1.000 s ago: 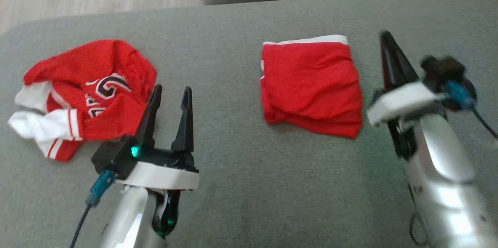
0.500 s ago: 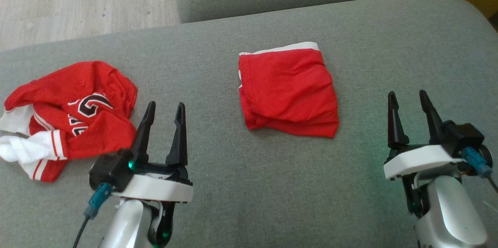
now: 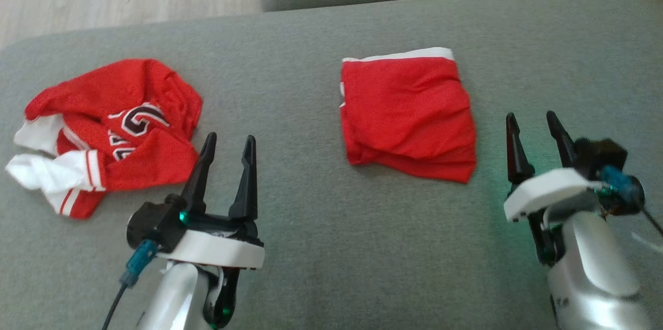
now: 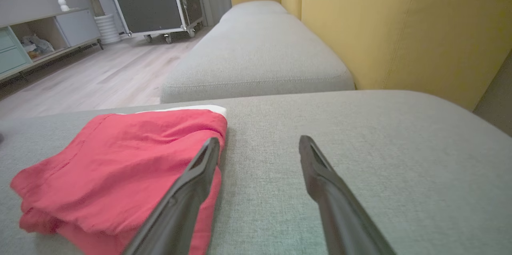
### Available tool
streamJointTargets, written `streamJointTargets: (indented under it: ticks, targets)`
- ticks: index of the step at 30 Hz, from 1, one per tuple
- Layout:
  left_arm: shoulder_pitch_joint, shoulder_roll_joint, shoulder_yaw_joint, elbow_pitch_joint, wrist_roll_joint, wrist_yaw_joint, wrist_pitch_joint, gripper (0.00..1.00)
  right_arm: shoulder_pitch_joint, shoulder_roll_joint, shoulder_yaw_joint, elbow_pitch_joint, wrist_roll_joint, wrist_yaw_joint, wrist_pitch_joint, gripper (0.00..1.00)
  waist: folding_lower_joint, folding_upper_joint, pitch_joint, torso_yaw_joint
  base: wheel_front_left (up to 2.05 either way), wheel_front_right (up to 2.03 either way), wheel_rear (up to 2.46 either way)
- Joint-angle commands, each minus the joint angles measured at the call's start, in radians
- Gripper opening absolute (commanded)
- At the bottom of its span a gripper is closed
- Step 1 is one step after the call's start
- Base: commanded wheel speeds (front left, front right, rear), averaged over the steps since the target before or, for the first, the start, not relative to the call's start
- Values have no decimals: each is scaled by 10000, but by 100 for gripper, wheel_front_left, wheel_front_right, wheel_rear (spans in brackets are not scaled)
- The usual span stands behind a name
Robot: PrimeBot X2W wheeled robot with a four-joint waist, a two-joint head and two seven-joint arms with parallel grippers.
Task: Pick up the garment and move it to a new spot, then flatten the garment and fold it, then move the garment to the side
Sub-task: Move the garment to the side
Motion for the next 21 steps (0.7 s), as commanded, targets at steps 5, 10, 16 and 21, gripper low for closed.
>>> streamJointTargets:
  ticks: [5, 10, 16, 21]
  targets:
    - [-555, 68, 140, -184, -13, 18, -51, 100, -1169, 17, 56, 980, 338, -7, 450, 100, 0, 0, 281, 632, 0, 0, 0]
    - [-701, 68, 115, -176, 31, 16, -51, 100, -2017, 18, 159, 2292, 367, -7, 655, 100, 0, 0, 494, 1044, 0, 0, 0]
    - [-792, 68, -123, -233, -86, 15, -51, 100, -2926, 18, 239, 3968, 133, -7, 948, 100, 0, 0, 798, 1448, 0, 0, 0]
    - [-906, 68, -356, -260, -223, 15, -51, 100, -3436, 18, -205, 5175, -250, -7, 1040, 100, 0, 0, 1030, 1811, 0, 0, 0]
